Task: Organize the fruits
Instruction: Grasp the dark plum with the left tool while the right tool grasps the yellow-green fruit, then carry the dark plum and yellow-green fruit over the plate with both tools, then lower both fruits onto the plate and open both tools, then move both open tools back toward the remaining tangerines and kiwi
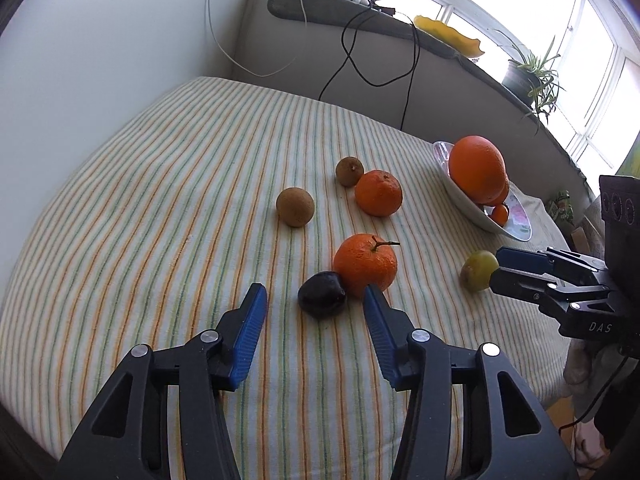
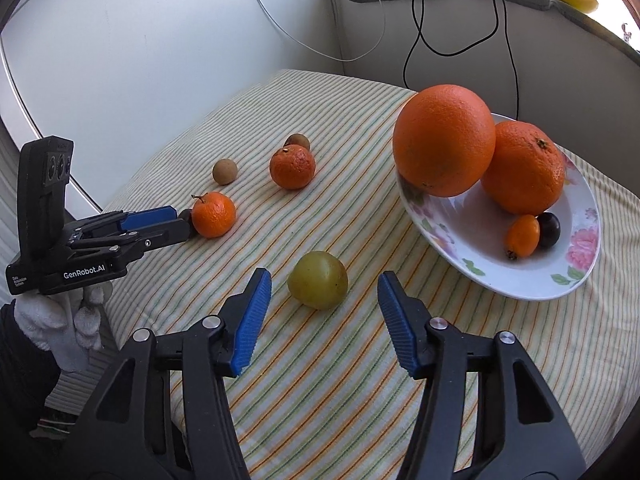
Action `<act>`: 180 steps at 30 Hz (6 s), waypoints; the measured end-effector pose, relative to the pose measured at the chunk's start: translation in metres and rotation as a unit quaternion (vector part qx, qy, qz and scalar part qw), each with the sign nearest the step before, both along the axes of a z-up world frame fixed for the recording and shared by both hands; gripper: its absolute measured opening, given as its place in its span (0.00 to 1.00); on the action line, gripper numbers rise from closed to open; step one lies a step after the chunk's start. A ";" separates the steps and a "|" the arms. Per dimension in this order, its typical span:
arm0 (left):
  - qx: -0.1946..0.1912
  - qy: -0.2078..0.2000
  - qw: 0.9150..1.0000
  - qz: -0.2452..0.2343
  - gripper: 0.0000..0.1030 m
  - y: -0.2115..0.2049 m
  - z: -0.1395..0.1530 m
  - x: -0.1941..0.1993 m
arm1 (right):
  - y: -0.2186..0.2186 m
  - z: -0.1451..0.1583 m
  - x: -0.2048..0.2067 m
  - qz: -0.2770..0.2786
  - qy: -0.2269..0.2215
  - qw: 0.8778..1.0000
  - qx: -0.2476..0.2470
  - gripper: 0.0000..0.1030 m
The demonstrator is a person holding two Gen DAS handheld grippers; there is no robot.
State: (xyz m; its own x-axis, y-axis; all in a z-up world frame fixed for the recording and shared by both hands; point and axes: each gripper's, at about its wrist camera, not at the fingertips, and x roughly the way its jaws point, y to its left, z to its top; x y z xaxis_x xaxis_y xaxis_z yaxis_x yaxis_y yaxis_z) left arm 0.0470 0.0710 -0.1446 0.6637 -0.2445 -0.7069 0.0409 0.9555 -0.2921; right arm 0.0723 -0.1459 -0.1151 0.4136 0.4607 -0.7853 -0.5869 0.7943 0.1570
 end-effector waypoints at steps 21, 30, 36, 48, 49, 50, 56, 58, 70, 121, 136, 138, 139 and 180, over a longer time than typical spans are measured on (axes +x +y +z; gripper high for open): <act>0.021 -0.002 1.000 -0.019 0.23 -0.007 0.000 0.004 | 0.018 -0.017 0.012 0.010 0.008 1.000 -0.022 0.40; 0.020 -0.005 1.000 -0.019 0.23 -0.008 0.002 0.003 | 0.021 -0.017 0.010 0.015 0.006 1.000 -0.018 0.32; 0.016 -0.011 1.000 -0.018 0.23 -0.007 0.007 0.000 | 0.015 -0.013 0.008 0.012 0.002 1.000 -0.012 0.32; 0.009 -0.045 0.998 -0.041 0.23 -0.029 0.037 0.000 | -0.006 0.006 -0.002 0.002 -0.011 1.000 0.018 0.32; 0.008 -0.048 0.998 -0.044 0.23 -0.033 0.039 0.001 | -0.009 0.008 -0.003 0.000 -0.013 1.000 0.021 0.32; 0.007 -0.049 0.998 -0.048 0.23 -0.036 0.041 0.002 | -0.012 0.010 -0.003 -0.002 -0.013 1.000 0.024 0.32; -0.004 -0.058 0.996 -0.070 0.23 -0.058 0.047 0.010 | -0.029 0.018 -0.004 -0.014 -0.018 0.999 0.035 0.32; -0.006 -0.060 0.995 -0.077 0.23 -0.066 0.049 0.013 | -0.034 0.021 -0.005 -0.017 -0.019 0.999 0.038 0.32; -0.013 -0.068 0.991 -0.118 0.23 -0.110 0.054 0.029 | -0.070 0.034 -0.003 -0.050 -0.031 0.997 0.049 0.32; 0.049 -0.067 0.984 -0.159 0.23 -0.212 0.048 0.074 | -0.130 0.021 0.058 -0.100 -0.028 0.994 0.027 0.32; 0.046 -0.072 0.984 -0.156 0.41 -0.206 0.053 0.068 | -0.135 0.030 0.057 -0.111 -0.048 0.992 0.027 0.53; 0.045 -0.072 0.984 -0.156 0.41 -0.205 0.053 0.067 | -0.135 0.032 0.056 -0.112 -0.049 0.992 0.025 0.53; 0.044 -0.073 0.984 -0.156 0.41 -0.203 0.054 0.065 | -0.135 0.032 0.056 -0.112 -0.050 0.992 0.025 0.53; 0.051 -0.060 0.996 -0.050 0.42 -0.080 0.049 -0.004 | -0.071 0.055 -0.001 -0.062 -0.114 0.991 0.021 0.77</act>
